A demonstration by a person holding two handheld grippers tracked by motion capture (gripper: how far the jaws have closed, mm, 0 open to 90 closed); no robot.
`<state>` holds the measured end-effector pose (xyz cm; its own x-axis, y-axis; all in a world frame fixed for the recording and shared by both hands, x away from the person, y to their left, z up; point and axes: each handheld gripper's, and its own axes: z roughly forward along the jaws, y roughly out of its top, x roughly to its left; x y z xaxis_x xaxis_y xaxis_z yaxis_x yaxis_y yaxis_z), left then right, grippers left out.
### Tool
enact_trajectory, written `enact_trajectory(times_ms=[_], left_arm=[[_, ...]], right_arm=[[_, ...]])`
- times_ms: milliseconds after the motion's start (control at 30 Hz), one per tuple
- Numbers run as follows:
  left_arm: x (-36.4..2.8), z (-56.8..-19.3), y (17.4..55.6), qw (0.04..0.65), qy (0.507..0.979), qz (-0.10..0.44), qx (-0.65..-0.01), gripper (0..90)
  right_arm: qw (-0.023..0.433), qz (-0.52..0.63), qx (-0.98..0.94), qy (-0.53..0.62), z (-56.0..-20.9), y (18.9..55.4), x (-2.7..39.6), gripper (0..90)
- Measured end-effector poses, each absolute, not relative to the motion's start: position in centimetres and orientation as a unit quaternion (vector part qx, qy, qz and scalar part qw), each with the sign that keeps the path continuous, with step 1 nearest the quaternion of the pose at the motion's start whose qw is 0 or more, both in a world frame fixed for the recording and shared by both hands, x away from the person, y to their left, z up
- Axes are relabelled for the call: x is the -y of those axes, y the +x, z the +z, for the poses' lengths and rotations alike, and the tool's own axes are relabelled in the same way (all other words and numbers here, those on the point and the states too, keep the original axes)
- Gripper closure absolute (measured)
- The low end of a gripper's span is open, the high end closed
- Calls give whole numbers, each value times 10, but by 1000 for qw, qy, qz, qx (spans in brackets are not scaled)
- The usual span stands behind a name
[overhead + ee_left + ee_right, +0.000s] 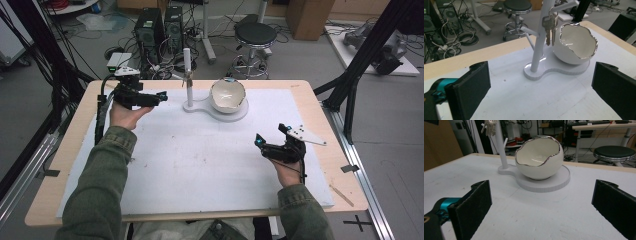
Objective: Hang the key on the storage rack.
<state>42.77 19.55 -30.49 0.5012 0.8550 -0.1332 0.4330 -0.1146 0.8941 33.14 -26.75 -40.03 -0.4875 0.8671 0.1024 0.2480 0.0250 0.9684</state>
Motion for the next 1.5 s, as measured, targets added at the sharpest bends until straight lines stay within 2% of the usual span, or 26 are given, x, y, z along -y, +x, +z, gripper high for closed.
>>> enact_trajectory(times_ms=[333, 867, 1500], left_arm=[[-207, -311, 409, 495, 709, 231, -447, 23], [-253, -339, 384, 493, 677, 242, -490, 23], [-286, -368, 341, 488, 635, 301, -518, 23]], right_arm=[[280, 556, -659, 423, -400, 331, 268, 17], [281, 553, -662, 421, -400, 331, 267, 17], [277, 553, -662, 423, -400, 330, 266, 17]])
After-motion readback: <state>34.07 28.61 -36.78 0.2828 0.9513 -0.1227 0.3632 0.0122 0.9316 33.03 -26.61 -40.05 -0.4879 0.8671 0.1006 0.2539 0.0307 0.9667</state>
